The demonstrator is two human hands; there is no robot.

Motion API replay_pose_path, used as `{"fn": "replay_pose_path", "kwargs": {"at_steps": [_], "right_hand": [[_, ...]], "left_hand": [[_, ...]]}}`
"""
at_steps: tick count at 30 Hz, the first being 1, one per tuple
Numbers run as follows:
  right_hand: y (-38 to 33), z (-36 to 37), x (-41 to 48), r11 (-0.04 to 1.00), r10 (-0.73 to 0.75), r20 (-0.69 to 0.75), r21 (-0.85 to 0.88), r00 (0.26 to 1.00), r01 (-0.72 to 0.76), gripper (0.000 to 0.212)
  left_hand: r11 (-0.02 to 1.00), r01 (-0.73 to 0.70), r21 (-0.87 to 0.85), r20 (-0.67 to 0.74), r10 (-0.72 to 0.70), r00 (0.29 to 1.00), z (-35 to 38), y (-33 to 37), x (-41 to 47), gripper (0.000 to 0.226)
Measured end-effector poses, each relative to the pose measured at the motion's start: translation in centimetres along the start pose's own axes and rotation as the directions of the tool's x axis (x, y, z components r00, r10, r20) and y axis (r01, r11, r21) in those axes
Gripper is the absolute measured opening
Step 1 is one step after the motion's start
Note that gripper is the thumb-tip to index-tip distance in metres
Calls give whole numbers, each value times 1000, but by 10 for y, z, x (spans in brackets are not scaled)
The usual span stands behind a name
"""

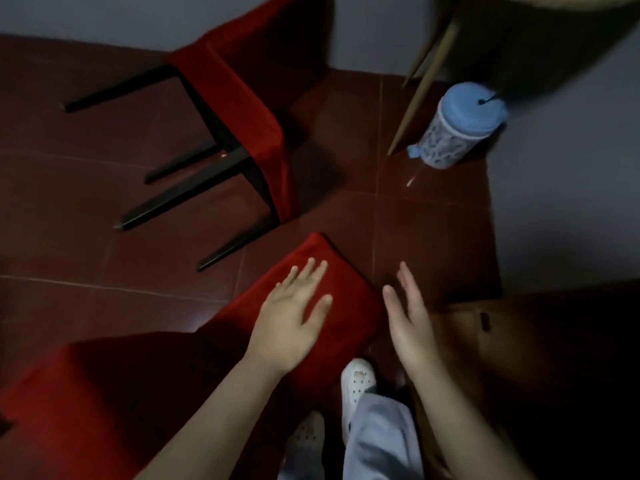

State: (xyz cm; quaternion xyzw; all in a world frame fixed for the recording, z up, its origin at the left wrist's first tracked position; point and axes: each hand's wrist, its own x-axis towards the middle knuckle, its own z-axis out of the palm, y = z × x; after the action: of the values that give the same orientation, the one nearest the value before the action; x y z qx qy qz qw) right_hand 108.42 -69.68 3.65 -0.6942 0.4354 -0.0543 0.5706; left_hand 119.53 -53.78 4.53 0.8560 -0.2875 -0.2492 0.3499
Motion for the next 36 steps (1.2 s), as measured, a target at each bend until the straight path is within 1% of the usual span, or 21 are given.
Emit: {"fn": "replay_pose_path", "kwargs": {"at_steps": [2,3,5,6,8,10,12,14,16,19,22,26,29,32,34,36], "right_hand": [[59,22,48,978,-39,-91,-205,995,19,59],[85,31,70,950,-55,-127,-311,990,13,61],[144,53,117,891,-65,-158,-454,985,-14,63],[169,62,137,860,-47,-154,-509,987,-38,65],[229,76,176,811,37,-130,-576,991,-106,67],[284,85,205,764,108,-78,-632,991,-133,68],[328,92,226,714,143,-14,-691,990,-113,68],[361,96,246,657,156,27,-749,987,-83,68],[379,101,258,633,155,56,-772,986,-56,66],[396,115,277,665,135,70,-746,988,-38,64],[404,123,297,714,130,32,-697,991,-71,63],[415,124,311,711,144,26,-698,989,-85,63],[419,123,314,676,84,11,-735,996,-49,63],[419,122,318,642,-35,-30,-767,999,0,59],[419,120,325,663,-61,-38,-749,997,12,53],[419,117,332,695,-82,-32,-718,996,34,44]], "left_hand": [[952,-87,293,67,70,995,45,-49,38,52],[918,-117,378,94,88,992,67,-69,56,53],[855,-168,491,142,112,984,113,-114,97,56],[826,-190,531,165,119,979,132,-132,115,58],[772,-209,600,197,110,974,176,-173,154,58],[750,-184,636,203,67,977,217,-208,185,58],[752,-151,641,204,22,979,252,-234,211,57],[733,-165,660,233,10,972,281,-255,234,57],[700,-210,683,277,19,961,298,-269,250,57],[660,-281,697,317,68,946,312,-284,272,56],[620,-348,703,369,100,924,321,-289,293,56],[562,-422,712,485,40,873,339,-290,314,55],[532,-456,714,540,-3,842,354,-290,320,53],[535,-455,712,517,40,855,363,-291,322,50],[554,-440,707,484,76,872,365,-291,325,46],[598,-408,690,453,83,888,366,-289,329,41]]}}
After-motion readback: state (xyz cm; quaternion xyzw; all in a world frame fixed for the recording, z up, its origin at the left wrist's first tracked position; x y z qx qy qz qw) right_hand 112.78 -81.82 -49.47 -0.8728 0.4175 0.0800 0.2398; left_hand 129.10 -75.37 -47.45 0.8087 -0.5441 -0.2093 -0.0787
